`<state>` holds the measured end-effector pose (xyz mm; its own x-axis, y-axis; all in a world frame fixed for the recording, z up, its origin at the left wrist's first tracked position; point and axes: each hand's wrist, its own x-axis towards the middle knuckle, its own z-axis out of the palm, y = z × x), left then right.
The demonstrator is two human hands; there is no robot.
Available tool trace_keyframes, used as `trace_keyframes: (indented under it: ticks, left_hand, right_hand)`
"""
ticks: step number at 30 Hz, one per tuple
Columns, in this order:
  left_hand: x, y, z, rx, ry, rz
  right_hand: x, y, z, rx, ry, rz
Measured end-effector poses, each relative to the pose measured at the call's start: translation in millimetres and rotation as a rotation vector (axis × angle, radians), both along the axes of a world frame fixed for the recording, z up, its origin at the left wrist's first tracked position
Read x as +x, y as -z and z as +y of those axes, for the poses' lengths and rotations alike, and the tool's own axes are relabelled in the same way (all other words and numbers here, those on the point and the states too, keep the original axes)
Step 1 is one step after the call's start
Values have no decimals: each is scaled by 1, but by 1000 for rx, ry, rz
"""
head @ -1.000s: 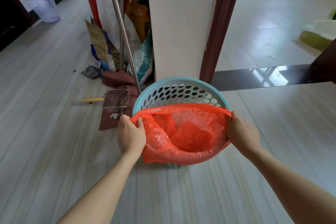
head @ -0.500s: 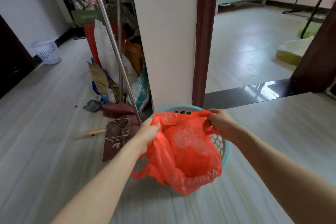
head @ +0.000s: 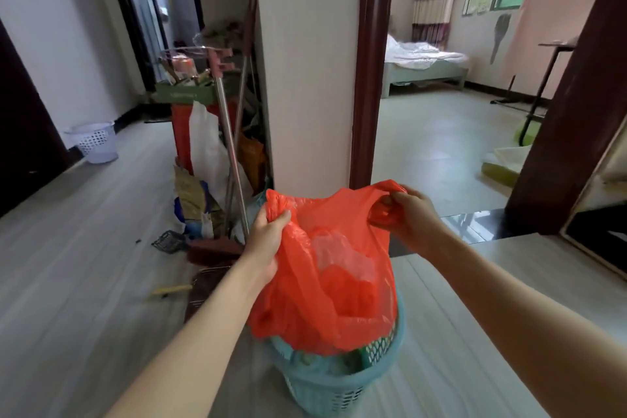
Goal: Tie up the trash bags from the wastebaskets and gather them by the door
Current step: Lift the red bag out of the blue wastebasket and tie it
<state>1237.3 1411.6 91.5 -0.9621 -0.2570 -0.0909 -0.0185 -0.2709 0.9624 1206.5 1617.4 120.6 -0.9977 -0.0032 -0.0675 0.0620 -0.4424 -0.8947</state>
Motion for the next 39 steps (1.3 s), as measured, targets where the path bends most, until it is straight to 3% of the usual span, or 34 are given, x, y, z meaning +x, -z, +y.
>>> trace_keyframes:
  ticks: [7,11,17,22,26,30,36,39]
  left_hand:
    - [30,-82,22,-62,217,183]
    - [47,-107,45,-111,367,196]
    - [76,-114,93,-197,603,133]
    - [91,-89,148,-248,768,11]
    - [100,-47,184,-487,825,-135]
    - [103,-5,214,-642,768,-171]
    - [91,39,244,-1287,779,-15]
    - [90,44,253,-1584,641,73]
  right_hand:
    - [39,-73,20,-62,114,186]
    - [69,-101,44,42,216,223]
    - [123,-102,101,114,468,206]
    - [160,-63,161,171,562,106]
    - [185,-22,203,308,530,-73]
    - [210,26,227,518,438,-298]
    - [237,85,275,966,483,-539]
    - [255,88,289,1309,511,-646]
